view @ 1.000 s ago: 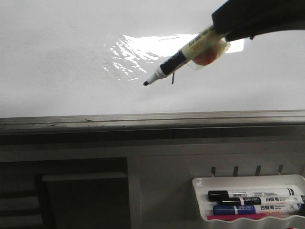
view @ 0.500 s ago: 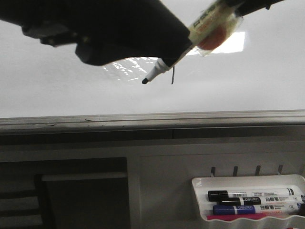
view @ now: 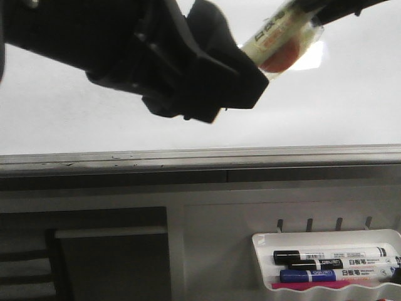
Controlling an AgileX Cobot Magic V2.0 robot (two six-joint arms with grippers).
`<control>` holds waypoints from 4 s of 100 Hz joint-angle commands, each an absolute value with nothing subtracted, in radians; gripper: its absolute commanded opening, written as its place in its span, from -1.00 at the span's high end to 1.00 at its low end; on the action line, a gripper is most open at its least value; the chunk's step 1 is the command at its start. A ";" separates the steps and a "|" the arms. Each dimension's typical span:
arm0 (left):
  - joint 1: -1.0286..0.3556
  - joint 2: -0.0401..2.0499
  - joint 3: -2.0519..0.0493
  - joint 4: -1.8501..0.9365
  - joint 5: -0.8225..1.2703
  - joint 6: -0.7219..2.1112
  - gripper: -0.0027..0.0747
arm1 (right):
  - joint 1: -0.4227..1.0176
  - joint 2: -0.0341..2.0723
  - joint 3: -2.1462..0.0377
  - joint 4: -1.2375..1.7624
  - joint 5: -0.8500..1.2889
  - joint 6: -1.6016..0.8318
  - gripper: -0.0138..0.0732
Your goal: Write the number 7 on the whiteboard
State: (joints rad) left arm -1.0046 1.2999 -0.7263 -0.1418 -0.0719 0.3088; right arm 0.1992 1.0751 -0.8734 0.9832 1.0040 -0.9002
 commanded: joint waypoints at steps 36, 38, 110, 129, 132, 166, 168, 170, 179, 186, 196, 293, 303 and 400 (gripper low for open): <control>-1.012 1.277 -0.763 -0.138 -0.149 0.302 0.98 | 0.195 1.055 -0.907 1.031 1.016 -0.906 0.08; -1.010 1.277 -0.763 -0.138 -0.149 0.302 0.98 | 0.195 1.055 -0.907 1.031 1.014 -0.906 -0.05; -0.755 1.097 -0.594 -0.868 -0.376 0.302 0.98 | 0.053 0.841 -0.890 0.918 0.911 -0.906 -0.32; -0.755 1.198 -0.601 -0.866 -0.479 0.302 0.98 | 0.053 0.829 -0.848 0.920 0.900 -0.906 -0.32; -0.755 1.216 -0.608 -0.867 -0.481 0.302 0.98 | 0.053 0.829 -0.846 0.920 0.900 -0.906 -0.32; -0.755 1.414 -0.689 -0.864 -0.496 0.302 0.98 | 0.053 0.829 -0.846 0.921 0.894 -0.906 -0.32; -0.755 1.415 -0.691 -0.864 -0.496 0.302 0.98 | 0.053 0.829 -0.846 0.921 0.895 -0.906 -0.32; -0.755 1.418 -0.690 -0.864 -0.496 0.302 0.98 | 0.053 0.829 -0.846 0.921 0.895 -0.906 -0.32; -0.755 1.427 -0.690 -0.864 -0.496 0.302 0.98 | 0.053 0.829 -0.846 0.921 0.895 -0.906 -0.32; -0.755 1.427 -0.690 -0.864 -0.496 0.302 0.97 | 0.053 0.829 -0.846 0.921 0.895 -0.906 -0.32; -0.752 1.427 -0.690 -0.864 -0.505 0.302 0.84 | 0.053 0.829 -0.846 0.921 0.893 -0.906 -0.32; -0.750 0.953 -0.680 -0.864 -0.390 0.750 -0.53 | 0.053 0.823 -0.846 1.066 0.748 -0.906 -0.16; -0.750 0.864 -0.680 -0.864 -0.336 0.824 -0.38 | 0.053 0.803 -0.846 1.119 0.660 -0.910 0.19; -0.750 0.095 -0.235 -0.916 -0.174 0.876 0.98 | 0.053 0.007 -0.243 1.154 0.407 -1.064 0.83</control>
State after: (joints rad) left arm -0.7483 0.1166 -0.2170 -0.8944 -0.1094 0.8857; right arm 0.0587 0.0127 -0.2268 1.1107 0.4603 -1.0515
